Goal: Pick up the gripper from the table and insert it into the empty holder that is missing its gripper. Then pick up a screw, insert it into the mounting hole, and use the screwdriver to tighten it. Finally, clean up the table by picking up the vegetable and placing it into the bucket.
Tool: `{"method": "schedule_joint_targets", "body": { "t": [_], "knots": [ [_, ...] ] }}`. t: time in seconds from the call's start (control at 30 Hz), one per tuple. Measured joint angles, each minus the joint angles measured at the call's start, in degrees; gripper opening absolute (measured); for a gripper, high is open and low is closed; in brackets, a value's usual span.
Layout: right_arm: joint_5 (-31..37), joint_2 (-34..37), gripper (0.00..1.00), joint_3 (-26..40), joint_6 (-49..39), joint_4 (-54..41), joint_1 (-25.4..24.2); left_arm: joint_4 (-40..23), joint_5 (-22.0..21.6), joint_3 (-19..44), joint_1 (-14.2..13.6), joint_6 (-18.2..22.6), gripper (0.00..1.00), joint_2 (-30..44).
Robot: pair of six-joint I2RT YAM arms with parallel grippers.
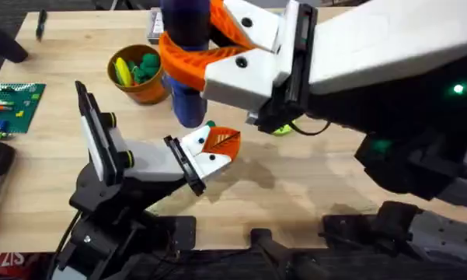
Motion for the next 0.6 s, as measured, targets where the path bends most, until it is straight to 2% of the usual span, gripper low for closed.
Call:
{"method": "schedule_joint_targets", "body": {
  "t": [0.13,0.23,0.27,0.3,0.37,0.6],
  "knots": [
    [-0.1,0.0,0.049,0.0,-1.5,-2.0,-0.7,0.0,0.0,0.0,0.0,0.0,0.009,0.0],
    [-0.3,0.0,0.049,0.0,-4.5,-3.6,-3.0,0.0,0.0,0.0,0.0,0.0,0.009,0.0],
    [-0.3,0.0,0.049,0.0,-5.7,-4.1,-4.3,0.0,0.0,0.0,0.0,0.0,0.009,0.0],
    [0.2,0.0,0.049,0.0,-8.3,-6.3,-8.9,0.0,0.0,0.0,0.0,0.0,0.009,0.0],
    [1.0,0.0,0.049,0.0,-9.5,-8.9,-12.5,0.0,0.0,0.0,0.0,0.0,0.009,0.0],
    [2.9,0.0,0.049,-0.1,-11.0,-19.4,-22.0,0.0,0.0,0.0,0.0,0.0,0.009,0.0]
  ]
}}
